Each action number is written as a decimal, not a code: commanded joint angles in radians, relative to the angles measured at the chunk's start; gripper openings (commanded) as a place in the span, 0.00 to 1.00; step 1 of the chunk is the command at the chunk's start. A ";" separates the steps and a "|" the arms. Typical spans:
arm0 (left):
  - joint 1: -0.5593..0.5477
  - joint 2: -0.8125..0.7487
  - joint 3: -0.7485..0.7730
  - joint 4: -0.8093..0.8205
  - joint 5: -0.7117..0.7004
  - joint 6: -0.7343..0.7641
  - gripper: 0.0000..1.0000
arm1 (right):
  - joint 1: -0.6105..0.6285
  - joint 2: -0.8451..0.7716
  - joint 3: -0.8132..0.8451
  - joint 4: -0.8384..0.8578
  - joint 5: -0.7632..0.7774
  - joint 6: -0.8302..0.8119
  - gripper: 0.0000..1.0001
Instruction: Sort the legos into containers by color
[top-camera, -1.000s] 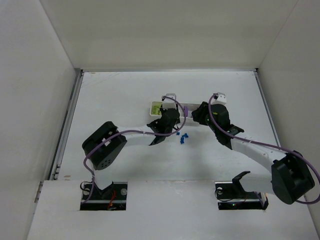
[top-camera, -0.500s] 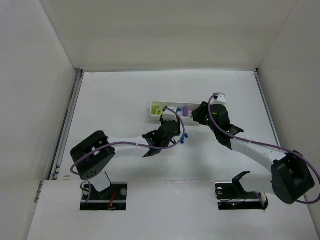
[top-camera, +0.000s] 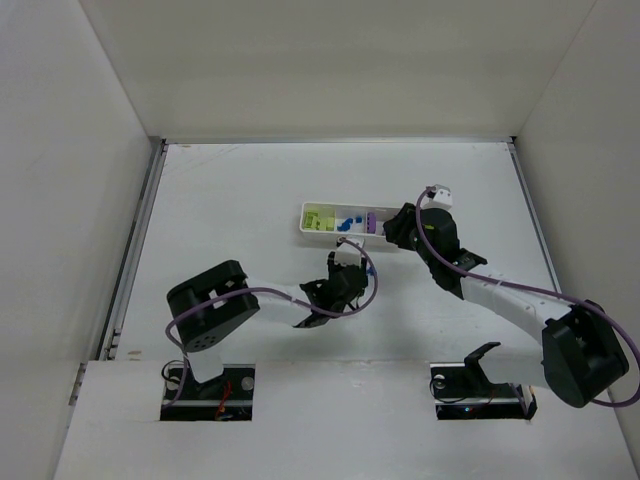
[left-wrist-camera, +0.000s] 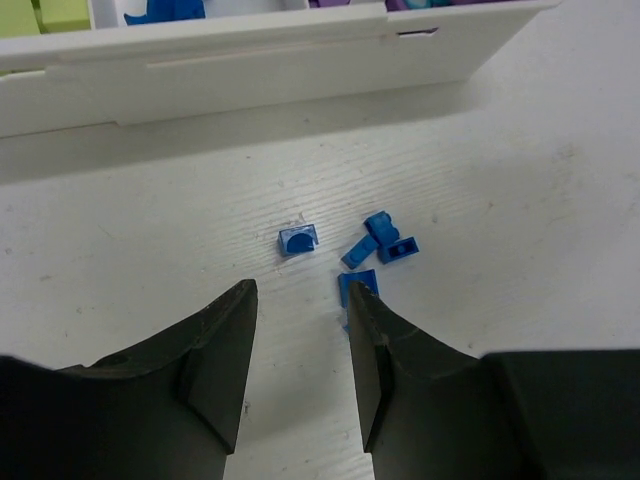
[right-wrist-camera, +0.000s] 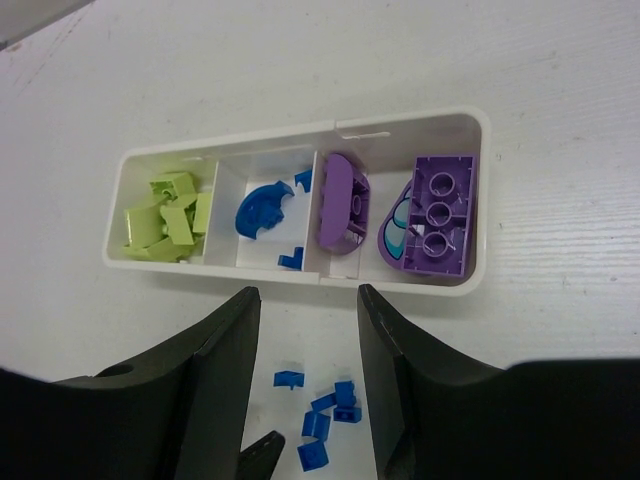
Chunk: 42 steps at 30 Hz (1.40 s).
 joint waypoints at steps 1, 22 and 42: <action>0.018 0.030 0.058 0.046 0.000 -0.013 0.39 | 0.010 0.008 0.006 0.046 0.016 -0.014 0.50; 0.066 0.116 0.096 0.045 0.049 -0.007 0.21 | 0.013 -0.004 0.002 0.051 0.018 -0.014 0.50; 0.233 -0.096 0.114 0.074 0.158 0.027 0.15 | 0.013 -0.013 -0.004 0.055 0.021 -0.011 0.50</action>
